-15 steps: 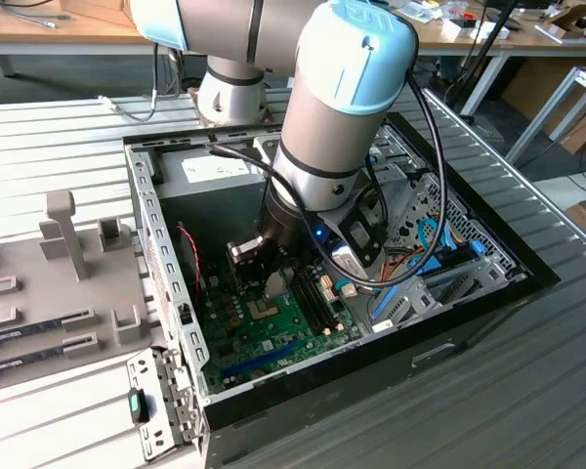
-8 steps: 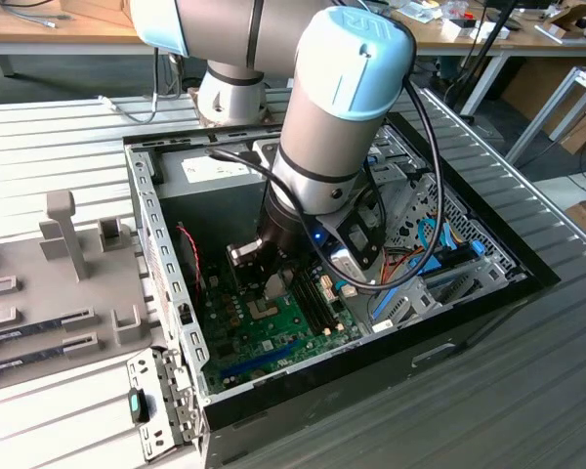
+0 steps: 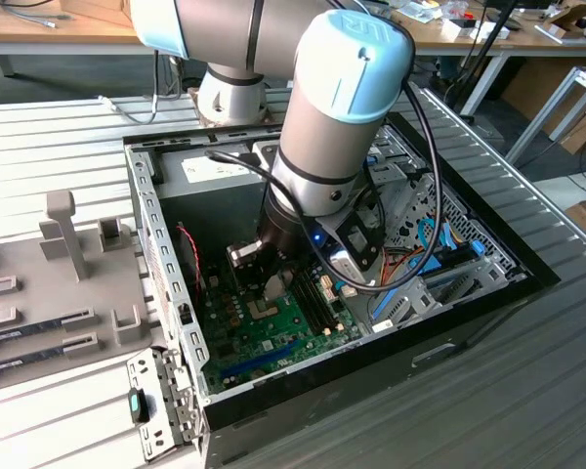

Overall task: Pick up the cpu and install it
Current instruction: 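Place the cpu into insertion slot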

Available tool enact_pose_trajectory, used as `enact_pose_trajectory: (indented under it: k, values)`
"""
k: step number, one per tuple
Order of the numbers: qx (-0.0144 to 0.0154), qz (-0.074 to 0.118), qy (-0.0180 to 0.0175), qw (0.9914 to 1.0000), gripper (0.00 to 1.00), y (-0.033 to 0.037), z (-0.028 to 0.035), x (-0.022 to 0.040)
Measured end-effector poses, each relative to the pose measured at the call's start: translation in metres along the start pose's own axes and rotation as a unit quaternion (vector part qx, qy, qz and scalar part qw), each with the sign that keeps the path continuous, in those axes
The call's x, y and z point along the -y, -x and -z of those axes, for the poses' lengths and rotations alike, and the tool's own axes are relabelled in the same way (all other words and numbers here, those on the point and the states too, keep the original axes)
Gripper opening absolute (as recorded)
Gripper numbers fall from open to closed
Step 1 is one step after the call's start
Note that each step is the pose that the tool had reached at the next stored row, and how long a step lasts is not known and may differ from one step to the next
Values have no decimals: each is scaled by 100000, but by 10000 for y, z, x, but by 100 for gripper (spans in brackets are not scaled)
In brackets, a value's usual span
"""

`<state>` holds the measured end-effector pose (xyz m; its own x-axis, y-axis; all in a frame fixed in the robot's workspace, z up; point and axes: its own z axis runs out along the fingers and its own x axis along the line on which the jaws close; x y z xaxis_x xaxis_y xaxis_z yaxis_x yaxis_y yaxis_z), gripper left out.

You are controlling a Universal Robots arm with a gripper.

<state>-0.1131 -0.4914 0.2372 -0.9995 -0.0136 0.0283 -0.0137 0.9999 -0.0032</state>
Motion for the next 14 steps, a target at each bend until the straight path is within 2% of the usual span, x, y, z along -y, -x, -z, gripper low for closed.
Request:
enact_pose_trajectory:
  k: [9,14]
  values:
    - [6,-1,11,100000,47,-2,-25,0]
    - [-5,-4,-101,100000,47,-20,-52,0]
